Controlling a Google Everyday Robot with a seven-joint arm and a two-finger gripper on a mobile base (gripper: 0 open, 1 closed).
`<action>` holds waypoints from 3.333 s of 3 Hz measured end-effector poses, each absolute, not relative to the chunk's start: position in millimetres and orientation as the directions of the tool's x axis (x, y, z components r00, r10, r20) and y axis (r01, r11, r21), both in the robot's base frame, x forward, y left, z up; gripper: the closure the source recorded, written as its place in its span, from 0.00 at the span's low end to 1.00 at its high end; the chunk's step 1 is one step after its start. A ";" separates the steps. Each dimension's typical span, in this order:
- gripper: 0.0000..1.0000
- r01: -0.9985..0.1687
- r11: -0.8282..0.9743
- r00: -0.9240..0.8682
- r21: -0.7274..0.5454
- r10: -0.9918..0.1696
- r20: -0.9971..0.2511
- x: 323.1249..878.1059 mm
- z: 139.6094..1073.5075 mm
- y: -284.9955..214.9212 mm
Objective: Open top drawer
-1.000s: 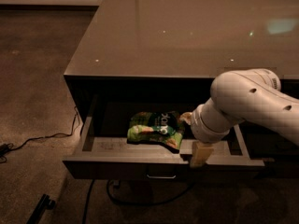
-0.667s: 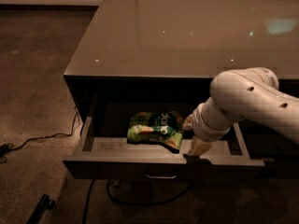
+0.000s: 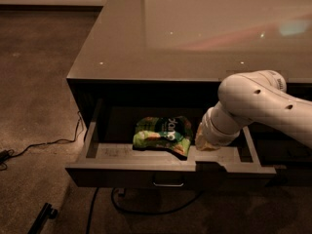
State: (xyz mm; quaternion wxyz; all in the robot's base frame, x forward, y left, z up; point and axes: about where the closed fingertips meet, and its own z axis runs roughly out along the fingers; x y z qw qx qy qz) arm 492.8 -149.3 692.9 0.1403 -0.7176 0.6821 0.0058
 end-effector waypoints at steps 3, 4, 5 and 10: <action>1.00 -0.996 -0.015 0.035 -0.093 -0.975 -0.217 485.9 644.9 -154.0; 1.00 -0.996 -0.021 0.038 -0.081 -0.977 -0.210 475.2 639.8 -151.6; 1.00 -0.997 -0.034 0.048 -0.074 -0.981 -0.190 453.5 638.1 -150.2; 0.35 -0.997 -0.027 0.038 -0.068 -0.987 -0.157 412.2 641.9 -157.6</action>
Offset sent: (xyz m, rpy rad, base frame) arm -0.0034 -0.0098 -0.0527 0.0160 0.1111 -0.0260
